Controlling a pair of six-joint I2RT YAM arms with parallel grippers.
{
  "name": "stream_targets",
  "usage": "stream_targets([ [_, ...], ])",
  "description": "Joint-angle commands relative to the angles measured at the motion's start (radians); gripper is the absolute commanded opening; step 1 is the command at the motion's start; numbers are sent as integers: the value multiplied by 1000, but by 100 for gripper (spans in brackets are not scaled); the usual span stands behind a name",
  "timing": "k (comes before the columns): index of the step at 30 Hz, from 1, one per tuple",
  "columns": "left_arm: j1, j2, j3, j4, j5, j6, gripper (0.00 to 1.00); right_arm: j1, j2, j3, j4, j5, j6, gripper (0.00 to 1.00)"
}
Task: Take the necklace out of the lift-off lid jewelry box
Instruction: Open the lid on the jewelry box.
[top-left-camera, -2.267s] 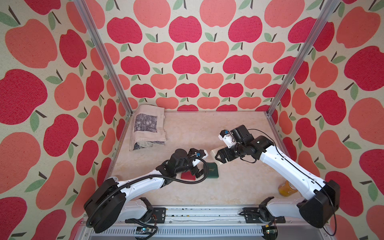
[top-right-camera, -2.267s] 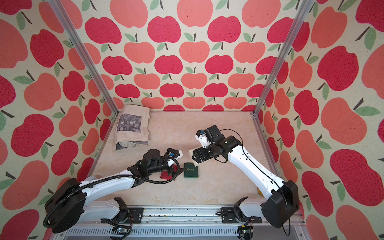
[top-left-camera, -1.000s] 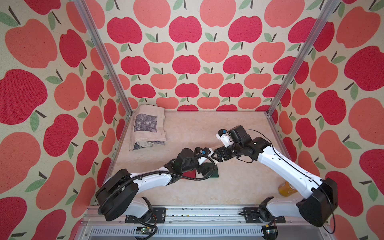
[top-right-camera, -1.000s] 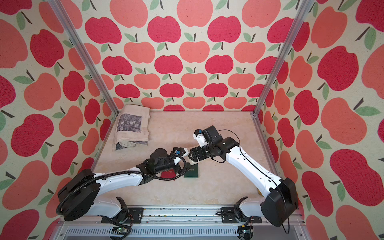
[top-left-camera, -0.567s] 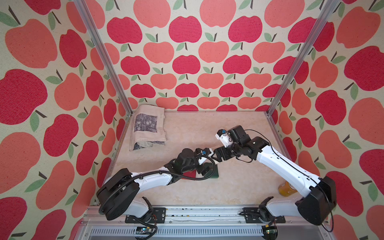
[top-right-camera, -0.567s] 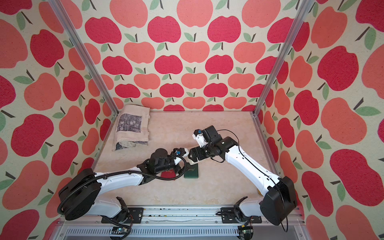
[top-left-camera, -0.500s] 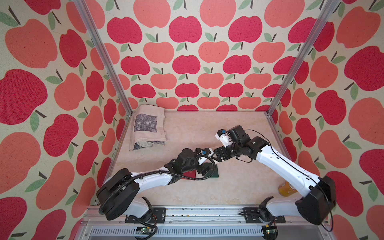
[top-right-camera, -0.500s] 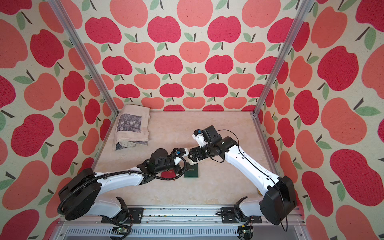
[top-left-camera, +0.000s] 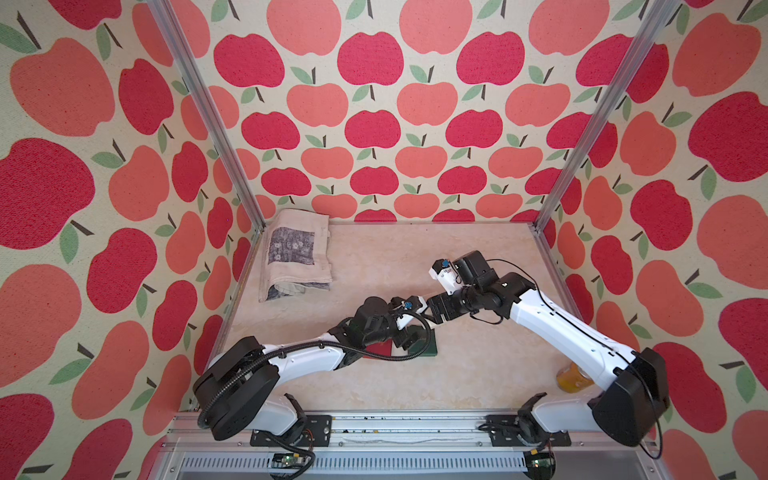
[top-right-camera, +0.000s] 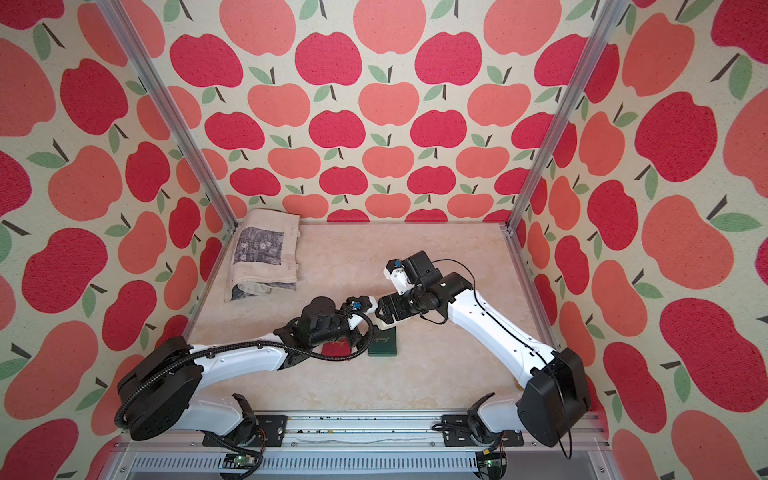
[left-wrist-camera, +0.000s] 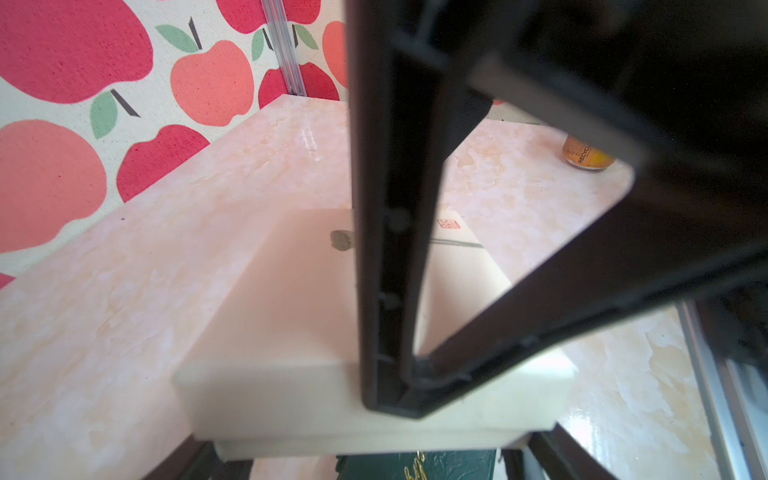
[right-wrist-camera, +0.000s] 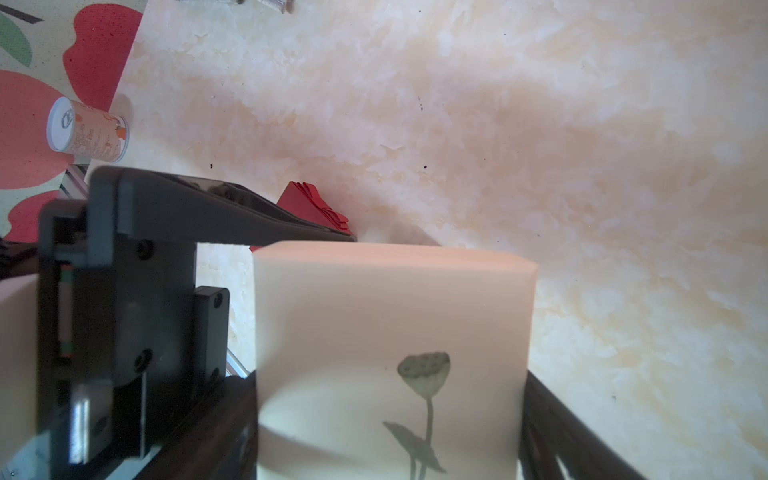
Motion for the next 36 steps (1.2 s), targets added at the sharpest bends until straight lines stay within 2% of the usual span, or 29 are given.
stream_targets([
  [1,-6,6,34,-9,27,21,70,7,11,-8,-4,-31,7,85],
  [3,-6,7,33,-12,26,26,68,8,10,-4,-10,-34,5,92],
  [6,-6,2,25,-4,29,27,67,7,5,-1,-15,-35,-1,95],
  [8,-6,1,22,-4,29,29,67,7,4,1,-18,-42,-5,95],
  [14,-6,11,27,-21,42,34,66,5,-9,22,-33,-64,-17,86],
  [26,-4,-18,-1,-31,67,40,65,-64,-76,91,-95,-204,-47,87],
  [36,-4,-27,-5,-21,63,44,64,-123,-83,98,-117,-200,-64,87],
])
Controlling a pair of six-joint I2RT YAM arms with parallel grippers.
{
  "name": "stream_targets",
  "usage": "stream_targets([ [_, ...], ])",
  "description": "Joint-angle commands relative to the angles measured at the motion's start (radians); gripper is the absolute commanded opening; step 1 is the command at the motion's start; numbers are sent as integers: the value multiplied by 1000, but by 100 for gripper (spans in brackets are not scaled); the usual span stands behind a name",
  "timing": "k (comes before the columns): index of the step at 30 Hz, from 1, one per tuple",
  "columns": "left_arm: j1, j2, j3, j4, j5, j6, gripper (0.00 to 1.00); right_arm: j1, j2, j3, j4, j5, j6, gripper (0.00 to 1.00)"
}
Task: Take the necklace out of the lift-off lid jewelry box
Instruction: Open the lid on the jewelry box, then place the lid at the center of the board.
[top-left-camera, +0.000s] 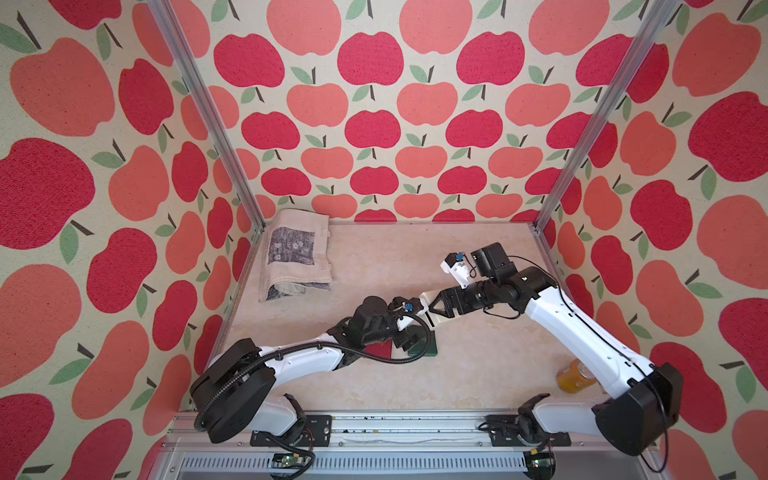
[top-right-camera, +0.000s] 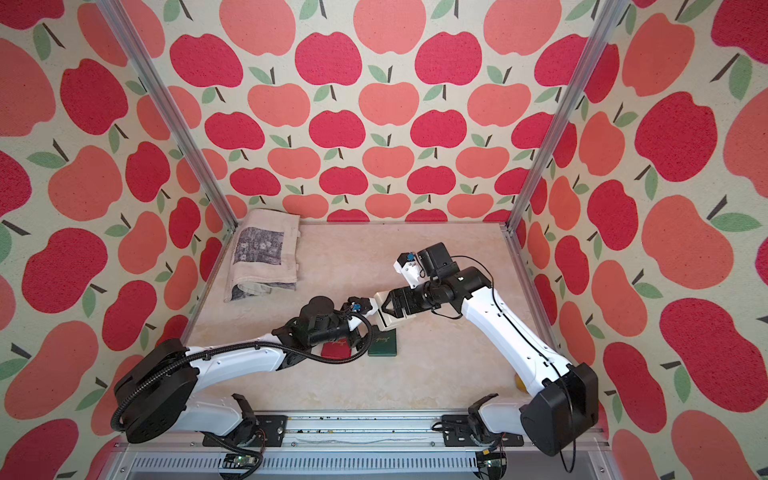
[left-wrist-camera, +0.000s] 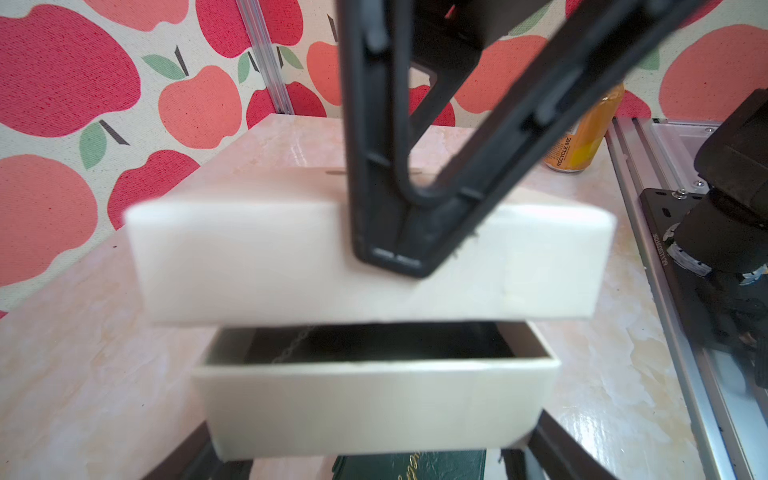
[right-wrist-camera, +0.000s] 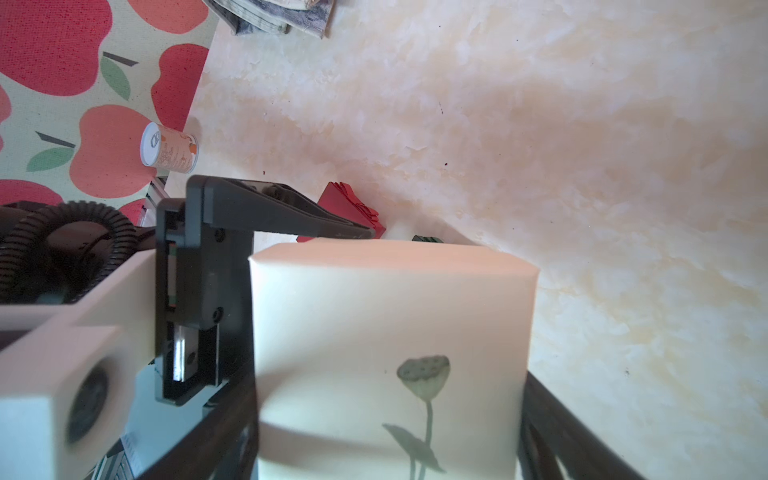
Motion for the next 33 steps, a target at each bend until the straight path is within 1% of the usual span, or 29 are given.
stream_targets([
  [1,-3,-9,-9,-17,18,10,64,-18,-30,35,-12,-26,-40,87],
  [4,-2,-19,-18,-20,14,7,64,-56,-39,23,-14,-1,-43,87],
  [8,-2,-43,-45,-22,2,-9,64,-144,-51,-22,0,34,-39,88],
  [11,-3,-80,-77,-20,-17,-24,64,-200,-36,-59,18,105,-39,88],
  [14,-2,-125,-109,-21,-41,-39,64,-231,1,-89,57,183,-25,88],
  [17,-3,-169,-134,-27,-56,-52,64,-235,50,-123,88,246,-9,88],
  [20,-2,-215,-159,-31,-64,-61,64,-234,92,-175,109,272,17,88],
  [23,-3,-252,-176,-41,-77,-62,65,-234,107,-267,165,277,52,88],
  [29,-2,-254,-192,-26,-74,-75,65,-231,123,-386,204,320,94,89],
  [33,-2,-243,-191,-14,-74,-77,65,-231,111,-417,192,378,118,89],
])
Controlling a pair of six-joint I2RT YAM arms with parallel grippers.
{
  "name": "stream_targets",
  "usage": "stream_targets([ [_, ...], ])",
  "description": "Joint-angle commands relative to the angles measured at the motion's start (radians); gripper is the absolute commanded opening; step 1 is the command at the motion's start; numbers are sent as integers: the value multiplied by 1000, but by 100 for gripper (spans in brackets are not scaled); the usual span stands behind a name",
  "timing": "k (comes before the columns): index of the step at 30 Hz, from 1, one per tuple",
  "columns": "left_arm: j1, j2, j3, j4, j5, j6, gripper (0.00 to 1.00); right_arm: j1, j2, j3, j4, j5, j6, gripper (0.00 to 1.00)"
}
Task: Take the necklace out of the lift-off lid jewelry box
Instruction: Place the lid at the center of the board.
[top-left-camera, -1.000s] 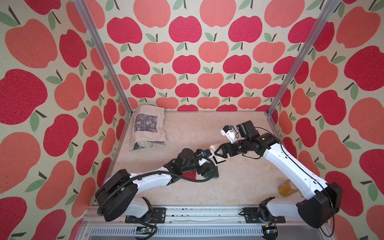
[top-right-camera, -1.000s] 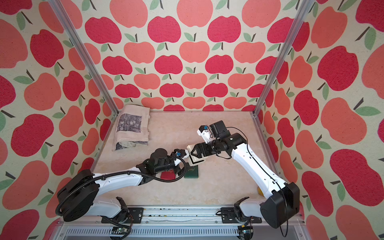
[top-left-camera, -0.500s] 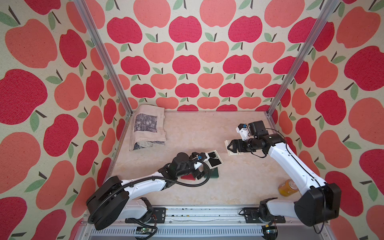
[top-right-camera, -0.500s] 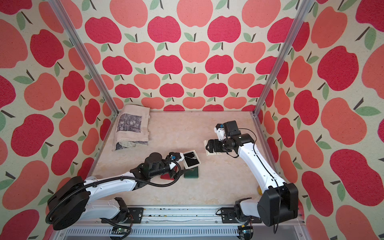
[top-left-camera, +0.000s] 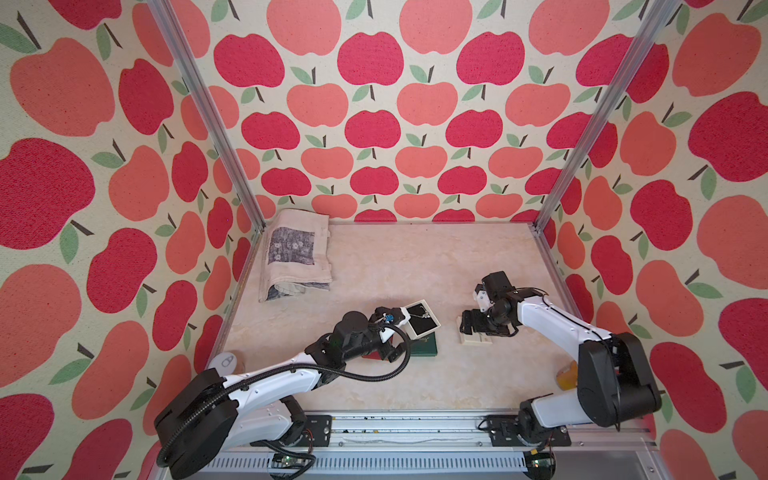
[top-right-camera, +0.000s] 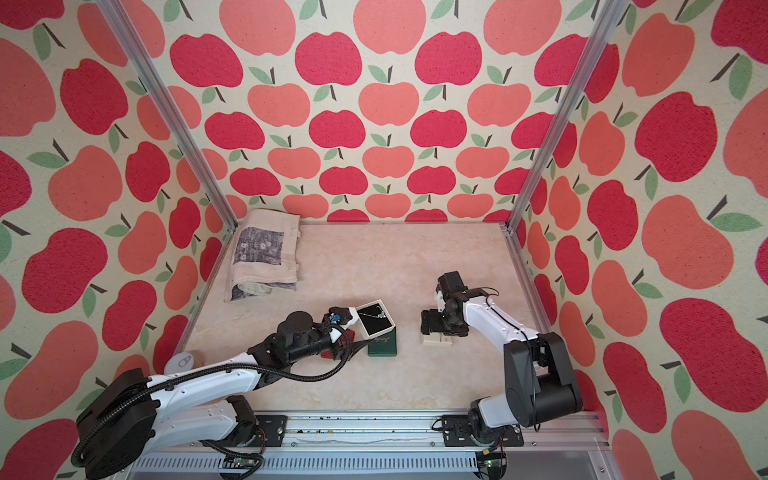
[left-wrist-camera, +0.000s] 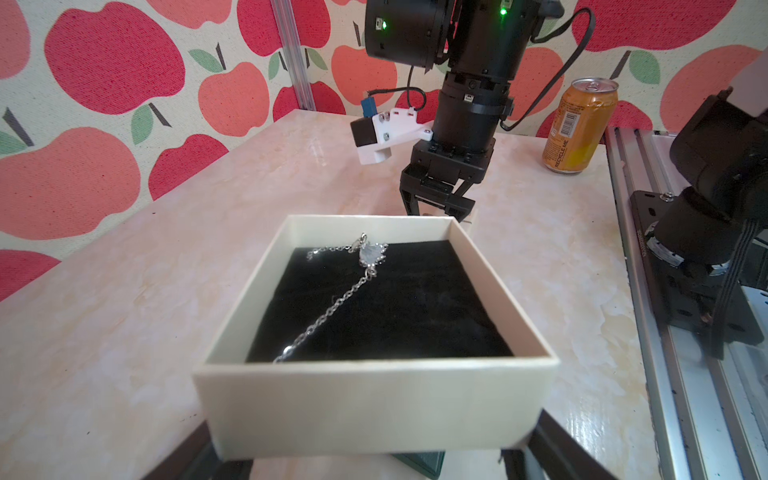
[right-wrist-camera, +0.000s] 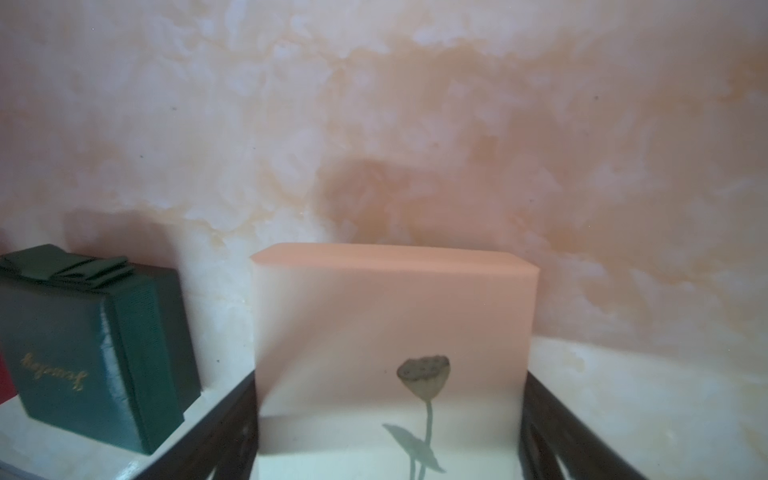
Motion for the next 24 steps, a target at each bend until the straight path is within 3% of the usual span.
stream_targets([
  [1,-2,9,-9,13,-8,-20,65,0,-17,-22,11,70,42,89],
  [9,-2,13,-10,15,4,-25,65,0,-19,-44,-7,122,48,96],
  [16,1,20,0,12,14,-18,65,2,-152,5,-60,97,42,99],
  [21,1,35,13,9,38,-22,65,42,-303,66,-46,-39,28,87],
  [24,0,43,32,-3,56,-27,65,90,-344,119,-35,-113,38,67],
])
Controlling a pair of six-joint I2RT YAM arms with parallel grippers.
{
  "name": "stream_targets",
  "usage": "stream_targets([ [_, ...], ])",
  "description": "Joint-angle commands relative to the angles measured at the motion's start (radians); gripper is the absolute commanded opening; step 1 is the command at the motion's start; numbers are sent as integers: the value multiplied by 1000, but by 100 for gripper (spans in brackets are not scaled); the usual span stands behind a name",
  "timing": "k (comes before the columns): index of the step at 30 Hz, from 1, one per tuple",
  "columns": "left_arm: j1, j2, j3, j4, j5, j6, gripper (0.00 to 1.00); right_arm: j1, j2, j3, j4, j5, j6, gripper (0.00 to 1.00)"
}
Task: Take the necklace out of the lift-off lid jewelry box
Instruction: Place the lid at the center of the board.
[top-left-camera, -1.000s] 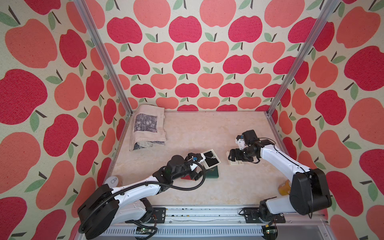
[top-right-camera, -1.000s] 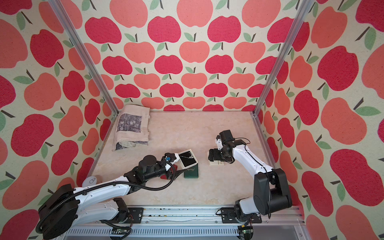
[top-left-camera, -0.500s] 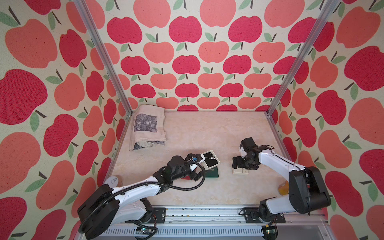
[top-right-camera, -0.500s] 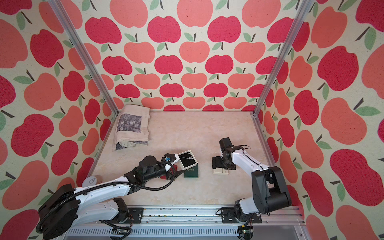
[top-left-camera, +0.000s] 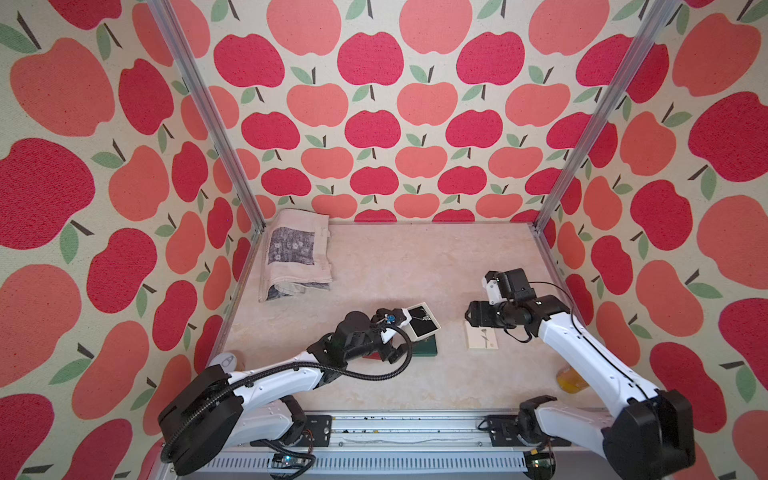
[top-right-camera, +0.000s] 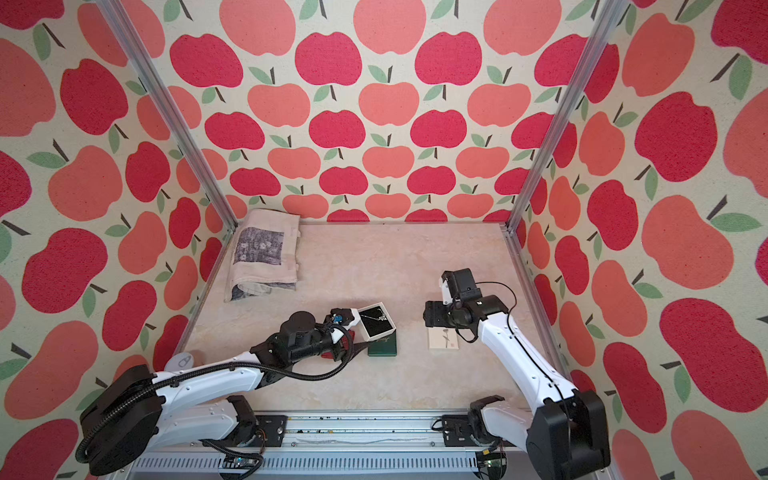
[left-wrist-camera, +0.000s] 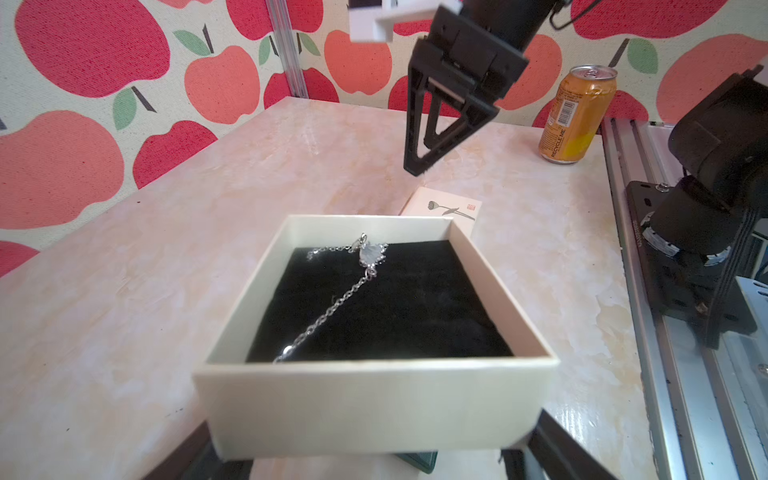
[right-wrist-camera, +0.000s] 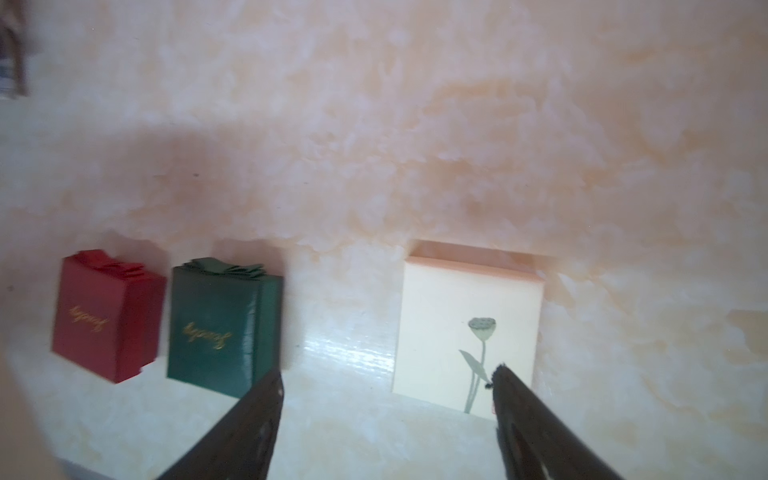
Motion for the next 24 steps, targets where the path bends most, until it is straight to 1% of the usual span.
stream_targets([
  [1,-2,12,35,-3,37,-23,65,53,-31,78,-7,-113,11,63],
  [4,-4,13,40,2,39,-23,65,114,-16,128,-12,-128,10,56],
  [12,-5,9,45,-2,44,-23,65,232,79,177,30,-150,17,36],
  [19,-6,0,47,-8,40,-20,65,275,132,183,41,-154,19,26],
  [24,-7,6,50,-8,40,-17,65,284,137,178,44,-156,22,23],
])
